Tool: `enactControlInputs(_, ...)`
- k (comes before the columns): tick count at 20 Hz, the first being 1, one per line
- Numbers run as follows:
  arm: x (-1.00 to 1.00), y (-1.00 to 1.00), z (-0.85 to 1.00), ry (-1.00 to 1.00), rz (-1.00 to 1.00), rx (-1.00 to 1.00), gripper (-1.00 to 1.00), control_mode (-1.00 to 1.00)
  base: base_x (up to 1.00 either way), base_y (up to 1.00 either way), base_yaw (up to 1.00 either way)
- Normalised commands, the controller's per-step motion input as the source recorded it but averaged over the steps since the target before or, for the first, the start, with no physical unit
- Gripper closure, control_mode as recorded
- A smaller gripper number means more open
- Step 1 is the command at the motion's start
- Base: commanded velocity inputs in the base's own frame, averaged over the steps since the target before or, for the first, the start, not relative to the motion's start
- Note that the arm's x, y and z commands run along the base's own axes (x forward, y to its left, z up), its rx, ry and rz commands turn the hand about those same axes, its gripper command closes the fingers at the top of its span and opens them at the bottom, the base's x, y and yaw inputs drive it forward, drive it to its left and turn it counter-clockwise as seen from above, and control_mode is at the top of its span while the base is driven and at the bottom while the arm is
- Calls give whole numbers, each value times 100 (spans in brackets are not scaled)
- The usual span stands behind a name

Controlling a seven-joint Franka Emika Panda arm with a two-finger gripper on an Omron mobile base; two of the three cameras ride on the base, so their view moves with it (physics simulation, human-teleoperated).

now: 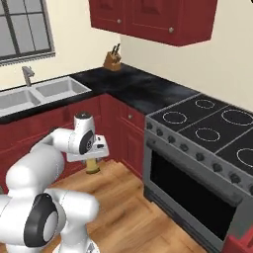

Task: Restock the sink supplies by placing the sponge and soap dispenser on the counter and next to the sink. Make sure the soap dispenser is upright.

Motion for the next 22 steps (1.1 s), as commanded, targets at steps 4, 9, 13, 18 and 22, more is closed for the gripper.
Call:
enactControlInputs(4,0,0,0,0,0,0,100,100,39,34,71)
enactControlInputs(9,0,0,0,0,0,0,100,100,50,31,69)
enactControlInputs(13,0,0,0,0,0,0,100,100,88,23,56)
enactControlInputs(18,0,0,0,0,0,0,100,100,100,11,42)
enactControlInputs(22,0,0,0,0,0,0,100,100,100,0,29)
